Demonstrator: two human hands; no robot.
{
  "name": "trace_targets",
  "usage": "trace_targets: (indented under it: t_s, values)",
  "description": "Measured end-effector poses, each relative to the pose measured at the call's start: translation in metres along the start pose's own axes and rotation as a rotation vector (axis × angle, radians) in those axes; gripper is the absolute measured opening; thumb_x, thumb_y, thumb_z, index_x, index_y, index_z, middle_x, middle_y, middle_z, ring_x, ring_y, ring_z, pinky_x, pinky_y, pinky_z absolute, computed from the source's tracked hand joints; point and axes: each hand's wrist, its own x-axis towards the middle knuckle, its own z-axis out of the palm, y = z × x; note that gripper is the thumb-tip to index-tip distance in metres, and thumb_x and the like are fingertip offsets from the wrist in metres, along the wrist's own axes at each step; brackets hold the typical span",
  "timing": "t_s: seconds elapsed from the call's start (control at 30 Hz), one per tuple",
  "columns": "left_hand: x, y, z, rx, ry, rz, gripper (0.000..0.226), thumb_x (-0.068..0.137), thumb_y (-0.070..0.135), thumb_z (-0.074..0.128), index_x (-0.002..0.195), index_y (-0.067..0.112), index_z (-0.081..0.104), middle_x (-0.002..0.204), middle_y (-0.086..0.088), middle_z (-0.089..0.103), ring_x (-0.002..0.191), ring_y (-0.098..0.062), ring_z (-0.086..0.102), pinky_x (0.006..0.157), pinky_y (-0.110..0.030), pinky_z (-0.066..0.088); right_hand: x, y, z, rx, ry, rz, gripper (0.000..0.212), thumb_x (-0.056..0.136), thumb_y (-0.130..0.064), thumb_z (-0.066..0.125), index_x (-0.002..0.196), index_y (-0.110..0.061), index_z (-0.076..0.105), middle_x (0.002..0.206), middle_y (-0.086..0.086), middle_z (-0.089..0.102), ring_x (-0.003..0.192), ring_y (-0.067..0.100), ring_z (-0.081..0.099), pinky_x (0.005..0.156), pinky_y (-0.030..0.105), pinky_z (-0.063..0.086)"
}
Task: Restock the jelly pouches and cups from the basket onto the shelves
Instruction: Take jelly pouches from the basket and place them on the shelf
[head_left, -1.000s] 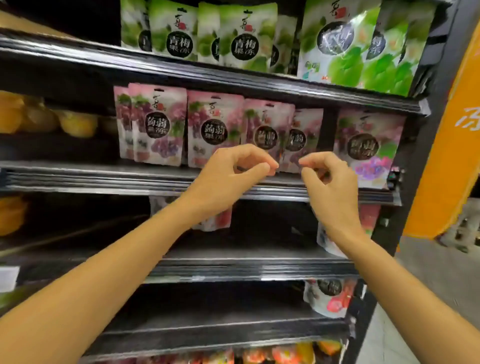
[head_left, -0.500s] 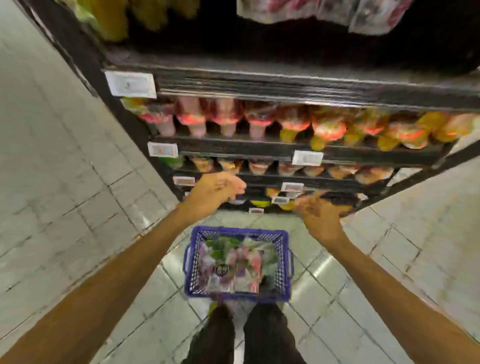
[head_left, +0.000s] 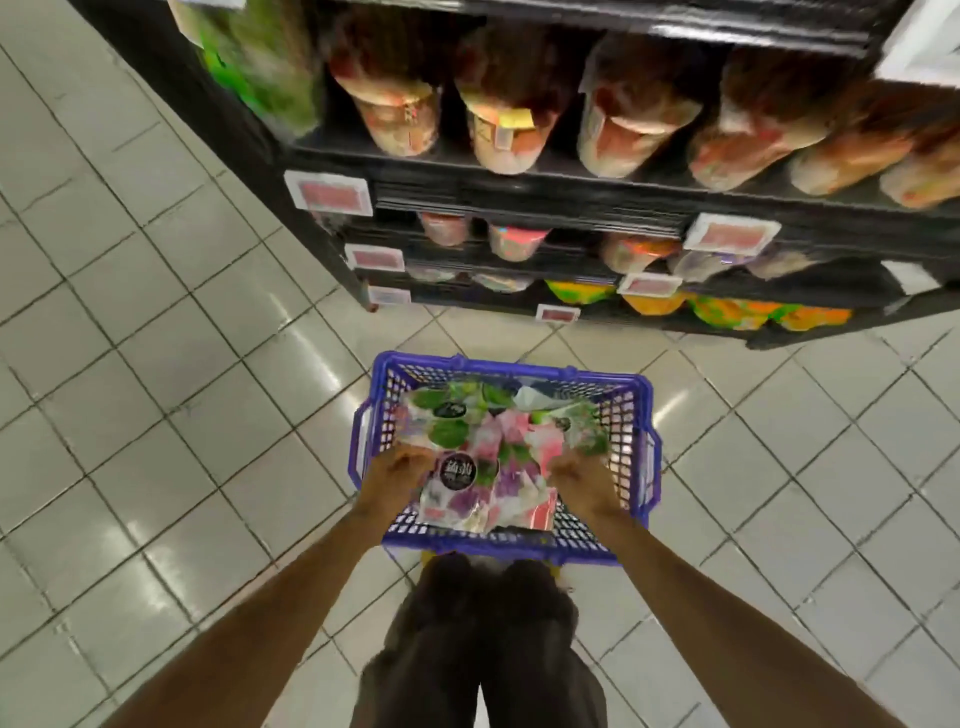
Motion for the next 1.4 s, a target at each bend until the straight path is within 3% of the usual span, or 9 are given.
trace_targets:
  t_s: [0.2,0.3,0.4,0.73,0.87,1.07,1.13,1.3,1.4]
  values:
    - [0.102,-0.047,0.023,0.391,0.065,0.083,0.02,0.095,0.018,0.055,0.1,0.004,0.067,0.092,-0.01,0.068,0.083,-0.021,0.062,0.069,-0.027,0.044,0.088,0.004,0.073,0.108,-0.071,0.145,0.026,0.088,-0.008,0.062,0.063,-0.015,0.06,0.074,0.008,0.063,0.076,0.019,0.057,0.046,0.018,0.039]
    - [0.155,-0.06,0.031,0.406,0.094,0.16,0.021,0.093,0.008,0.058,0.113,0.006,0.064,0.102,-0.005,0.064,0.092,-0.023,0.062,0.073,-0.02,0.05,0.123,-0.01,0.111,0.298,-0.222,0.254,0.011,0.094,-0.015,0.059,0.087,-0.009,0.066,0.107,0.021,0.069,0.085,0.031,0.067,0.073,0.037,0.054]
    - [0.199,-0.065,0.035,0.578,0.124,0.195,0.022,0.09,0.007,0.058,0.11,0.004,0.067,0.107,-0.015,0.069,0.097,-0.033,0.066,0.082,-0.033,0.051,0.145,-0.023,0.138,0.602,-0.3,0.392,0.043,0.101,-0.026,0.052,0.128,0.008,0.052,0.128,0.034,0.056,0.112,0.047,0.06,0.093,0.051,0.049]
    - [0.262,-0.085,0.05,1.236,0.014,0.1,0.041,0.098,0.037,0.051,0.129,0.011,0.049,0.124,-0.014,0.058,0.117,-0.029,0.052,0.097,-0.039,0.046,0.177,-0.008,0.168,0.72,-0.2,0.308,0.021,0.078,-0.008,0.08,0.081,-0.01,0.06,0.09,0.008,0.071,0.072,0.017,0.068,0.06,0.027,0.06]
    - [0.242,-0.084,0.046,1.318,-0.058,0.087,0.055,0.092,0.06,0.047,0.119,0.014,0.059,0.122,-0.009,0.057,0.116,-0.026,0.05,0.096,-0.036,0.047,0.159,0.007,0.147,0.609,-0.22,0.258,0.017,0.08,-0.014,0.078,0.094,-0.014,0.068,0.087,0.002,0.071,0.068,0.011,0.065,0.056,0.02,0.055]
    - [0.171,-0.084,0.056,0.661,-0.113,0.098,0.027,0.087,0.039,0.069,0.079,0.013,0.072,0.091,-0.003,0.07,0.099,-0.017,0.063,0.095,-0.035,0.049,0.123,0.061,0.11,0.598,-0.091,0.33,0.012,0.082,-0.005,0.065,0.089,-0.014,0.066,0.076,0.002,0.067,0.063,0.013,0.063,0.051,0.017,0.047]
    - [0.147,-0.091,0.07,0.486,-0.133,0.064,0.021,0.078,0.025,0.081,0.09,0.009,0.073,0.095,-0.005,0.071,0.093,-0.022,0.067,0.081,-0.026,0.05,0.114,0.084,0.103,0.563,-0.021,0.361,0.011,0.083,-0.002,0.062,0.089,-0.011,0.063,0.077,0.005,0.064,0.066,0.017,0.057,0.059,0.014,0.045]
    - [0.114,-0.101,0.108,0.113,-0.053,-0.085,0.107,0.044,0.014,0.096,0.134,0.011,0.039,0.113,0.002,0.055,0.108,-0.015,0.052,0.085,-0.017,0.042,0.102,0.125,0.092,0.541,-0.012,0.386,0.015,0.089,-0.013,0.066,0.083,-0.021,0.055,0.095,0.008,0.062,0.086,0.022,0.058,0.081,0.03,0.046]
    - [0.108,-0.107,0.117,0.076,-0.078,-0.217,0.075,0.056,0.008,0.094,0.121,0.009,0.057,0.099,0.0,0.066,0.081,-0.009,0.063,0.063,-0.009,0.048,0.091,0.136,0.085,0.484,-0.001,0.294,0.037,0.074,-0.021,0.084,0.103,-0.02,0.062,0.096,0.0,0.063,0.093,0.018,0.06,0.09,0.032,0.049]
